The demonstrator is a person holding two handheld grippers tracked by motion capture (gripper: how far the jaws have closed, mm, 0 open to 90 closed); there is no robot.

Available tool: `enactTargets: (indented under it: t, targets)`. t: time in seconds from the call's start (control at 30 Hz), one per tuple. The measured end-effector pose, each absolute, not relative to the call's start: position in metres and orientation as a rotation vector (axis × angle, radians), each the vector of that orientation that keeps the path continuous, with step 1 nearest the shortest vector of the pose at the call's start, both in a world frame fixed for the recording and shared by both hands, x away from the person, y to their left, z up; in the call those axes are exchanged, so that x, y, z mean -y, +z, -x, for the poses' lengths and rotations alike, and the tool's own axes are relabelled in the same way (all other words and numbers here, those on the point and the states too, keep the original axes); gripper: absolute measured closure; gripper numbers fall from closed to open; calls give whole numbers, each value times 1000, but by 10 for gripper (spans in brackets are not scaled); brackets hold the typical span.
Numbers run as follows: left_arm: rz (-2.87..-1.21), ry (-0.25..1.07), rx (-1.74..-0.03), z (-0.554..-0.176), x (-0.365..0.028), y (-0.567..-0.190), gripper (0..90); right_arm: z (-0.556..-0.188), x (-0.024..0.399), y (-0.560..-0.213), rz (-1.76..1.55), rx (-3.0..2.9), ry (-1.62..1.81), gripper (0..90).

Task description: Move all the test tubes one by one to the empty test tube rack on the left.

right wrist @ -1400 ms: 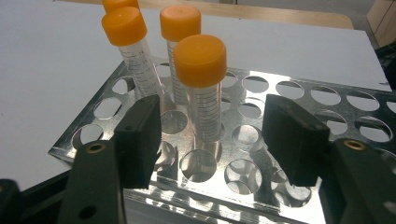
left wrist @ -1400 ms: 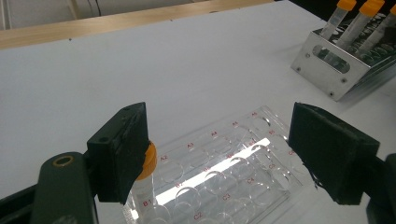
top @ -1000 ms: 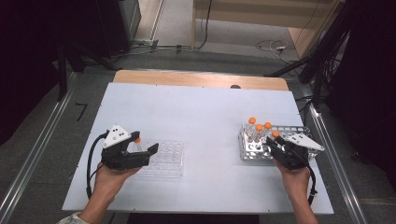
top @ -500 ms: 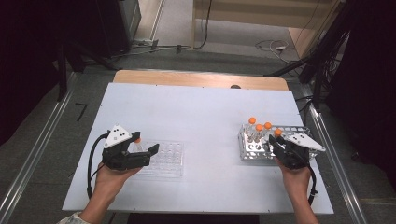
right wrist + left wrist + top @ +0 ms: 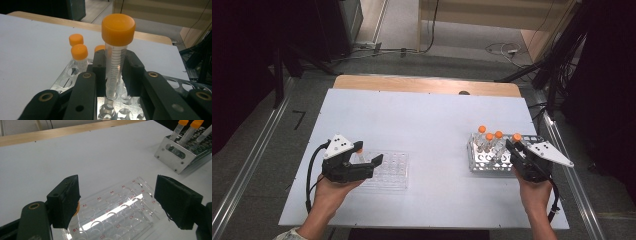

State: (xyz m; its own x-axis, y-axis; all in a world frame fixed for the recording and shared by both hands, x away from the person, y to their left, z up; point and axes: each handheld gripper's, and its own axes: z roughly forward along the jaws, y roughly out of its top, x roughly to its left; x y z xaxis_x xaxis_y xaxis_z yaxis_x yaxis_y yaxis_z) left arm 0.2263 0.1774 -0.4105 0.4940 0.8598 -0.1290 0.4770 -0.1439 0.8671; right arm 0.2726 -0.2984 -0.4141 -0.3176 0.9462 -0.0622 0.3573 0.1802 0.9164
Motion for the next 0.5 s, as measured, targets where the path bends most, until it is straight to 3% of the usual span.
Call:
enactTargets:
  t: [0.5]
  targets:
    - [-1786, 494, -1091, -225, -168, -409, 215, -244, 274, -395, -1137, -1877, 1226, 719]
